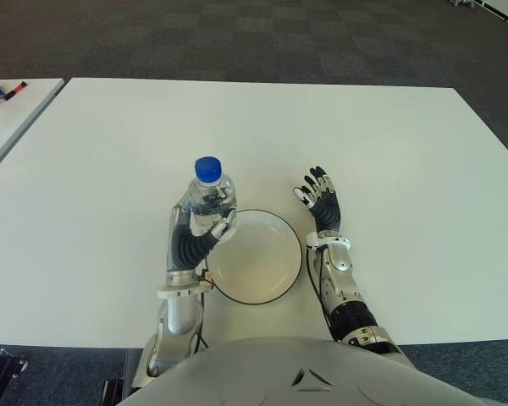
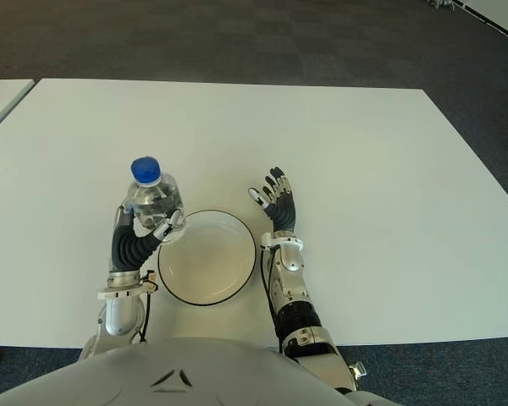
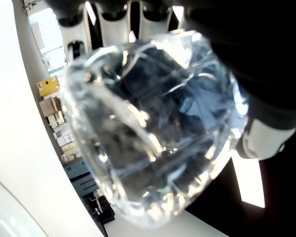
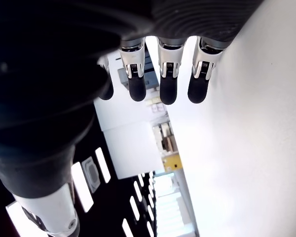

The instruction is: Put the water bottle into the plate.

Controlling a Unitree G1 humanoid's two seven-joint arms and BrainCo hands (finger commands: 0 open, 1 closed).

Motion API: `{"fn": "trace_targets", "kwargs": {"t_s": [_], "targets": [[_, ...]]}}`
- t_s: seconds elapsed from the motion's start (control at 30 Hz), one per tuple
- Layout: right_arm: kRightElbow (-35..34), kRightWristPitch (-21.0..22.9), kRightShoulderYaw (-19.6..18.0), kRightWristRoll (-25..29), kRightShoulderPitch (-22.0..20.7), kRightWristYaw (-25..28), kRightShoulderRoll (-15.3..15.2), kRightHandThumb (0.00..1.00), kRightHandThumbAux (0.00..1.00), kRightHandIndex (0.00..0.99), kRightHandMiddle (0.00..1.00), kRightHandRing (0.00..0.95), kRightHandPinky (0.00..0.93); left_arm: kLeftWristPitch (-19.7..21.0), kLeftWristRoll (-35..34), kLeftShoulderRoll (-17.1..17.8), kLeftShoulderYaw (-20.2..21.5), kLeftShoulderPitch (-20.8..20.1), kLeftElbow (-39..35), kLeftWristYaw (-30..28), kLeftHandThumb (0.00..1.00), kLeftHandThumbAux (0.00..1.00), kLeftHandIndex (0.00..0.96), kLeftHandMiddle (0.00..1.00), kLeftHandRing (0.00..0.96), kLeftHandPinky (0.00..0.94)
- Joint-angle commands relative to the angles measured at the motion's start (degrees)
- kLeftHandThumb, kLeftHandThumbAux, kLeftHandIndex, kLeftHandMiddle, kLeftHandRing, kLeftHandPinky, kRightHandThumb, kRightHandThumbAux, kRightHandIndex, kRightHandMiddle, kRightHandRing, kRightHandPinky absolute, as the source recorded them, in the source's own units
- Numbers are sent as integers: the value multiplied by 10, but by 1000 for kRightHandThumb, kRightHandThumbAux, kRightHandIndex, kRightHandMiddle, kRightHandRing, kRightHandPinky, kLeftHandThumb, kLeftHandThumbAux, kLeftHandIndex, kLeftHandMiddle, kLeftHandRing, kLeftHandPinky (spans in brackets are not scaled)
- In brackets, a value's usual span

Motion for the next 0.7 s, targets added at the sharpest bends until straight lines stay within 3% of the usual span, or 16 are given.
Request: {"fn": "trace_targets", "kwargs": {"t_s": [0.03,0.7], "targets": [[35,28,-1,1,14,-9,80,43,819,95,109,101,136,-7,3,5,-16,2,-6,-11,855,666,403,542,876,877],[37,27,-2,-3,12,-16,81,40,823,103,111,101,140,49,1,-5,-43,-26,37,-24,855,665,403,543,883,889]]}}
